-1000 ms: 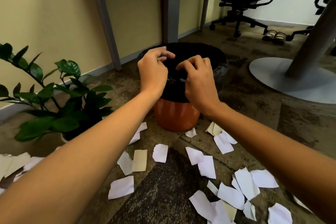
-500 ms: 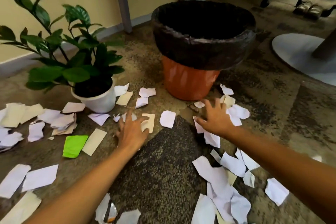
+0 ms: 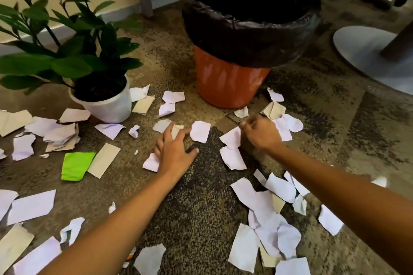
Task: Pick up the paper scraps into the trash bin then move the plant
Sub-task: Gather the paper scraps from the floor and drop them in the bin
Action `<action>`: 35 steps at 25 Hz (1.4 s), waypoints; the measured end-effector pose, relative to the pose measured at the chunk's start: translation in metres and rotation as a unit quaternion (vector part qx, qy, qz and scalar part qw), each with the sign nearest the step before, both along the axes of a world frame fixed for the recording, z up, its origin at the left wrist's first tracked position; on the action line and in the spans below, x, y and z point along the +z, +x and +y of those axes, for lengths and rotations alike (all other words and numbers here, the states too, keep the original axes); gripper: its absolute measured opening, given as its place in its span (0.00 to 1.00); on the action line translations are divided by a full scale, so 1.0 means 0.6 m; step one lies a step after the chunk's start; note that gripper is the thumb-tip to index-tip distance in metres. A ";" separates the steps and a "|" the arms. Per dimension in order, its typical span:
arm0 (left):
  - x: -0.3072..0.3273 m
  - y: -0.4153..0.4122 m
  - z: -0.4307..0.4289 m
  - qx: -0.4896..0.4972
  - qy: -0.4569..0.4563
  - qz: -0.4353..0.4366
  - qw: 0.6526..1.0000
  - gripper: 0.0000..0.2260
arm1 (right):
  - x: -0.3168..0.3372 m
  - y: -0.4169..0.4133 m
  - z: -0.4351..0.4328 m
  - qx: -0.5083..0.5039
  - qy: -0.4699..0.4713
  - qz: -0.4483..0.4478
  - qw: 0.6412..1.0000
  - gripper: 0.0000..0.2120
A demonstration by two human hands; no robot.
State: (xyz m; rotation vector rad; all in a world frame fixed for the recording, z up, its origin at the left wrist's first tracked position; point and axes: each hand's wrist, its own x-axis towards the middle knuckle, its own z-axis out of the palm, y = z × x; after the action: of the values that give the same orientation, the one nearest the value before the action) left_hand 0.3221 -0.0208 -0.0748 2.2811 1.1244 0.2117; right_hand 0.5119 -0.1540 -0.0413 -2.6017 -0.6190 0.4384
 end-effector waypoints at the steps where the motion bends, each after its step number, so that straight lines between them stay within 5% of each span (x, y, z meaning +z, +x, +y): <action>1: 0.001 0.004 0.003 -0.007 0.012 0.010 1.000 0.26 | 0.001 0.014 -0.004 -0.020 0.005 -0.051 0.999 0.18; 5: 0.001 0.014 0.032 -0.032 0.009 0.102 0.994 0.30 | -0.005 0.084 -0.032 -0.111 -0.099 -0.161 0.976 0.28; 11: -0.023 0.016 0.052 -0.073 -0.014 0.193 0.978 0.26 | -0.026 0.169 -0.024 -0.173 -0.095 0.037 0.980 0.41; 16: -0.024 0.001 0.055 -0.082 0.026 0.164 0.983 0.26 | -0.055 0.137 0.009 -0.081 -0.132 -0.036 0.987 0.36; 20: -0.025 -0.009 0.046 -0.082 0.061 0.133 0.986 0.25 | -0.092 0.063 0.010 -0.015 0.001 -0.166 0.986 0.23; 23: -0.031 -0.012 0.046 -0.080 0.070 0.128 0.986 0.22 | -0.070 0.101 0.029 -0.089 0.053 -0.208 0.973 0.21; 28: -0.040 -0.019 0.044 -0.090 0.070 0.135 0.984 0.23 | -0.043 0.193 0.061 -0.081 -0.066 -0.085 0.991 0.33; 31: -0.041 -0.024 0.044 -0.104 0.078 0.129 0.983 0.24 | -0.041 0.222 0.068 -0.037 -0.128 -0.010 0.991 0.29; 35: -0.034 -0.025 0.041 -0.110 0.067 0.134 0.983 0.23 | -0.064 0.189 0.062 -0.044 -0.063 -0.065 0.995 0.24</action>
State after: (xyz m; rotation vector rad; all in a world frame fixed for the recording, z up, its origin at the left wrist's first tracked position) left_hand 0.3072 0.0040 -0.0953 2.5897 0.9986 -0.1143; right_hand 0.6252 -0.1171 -0.0795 -2.7824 -0.5317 0.2895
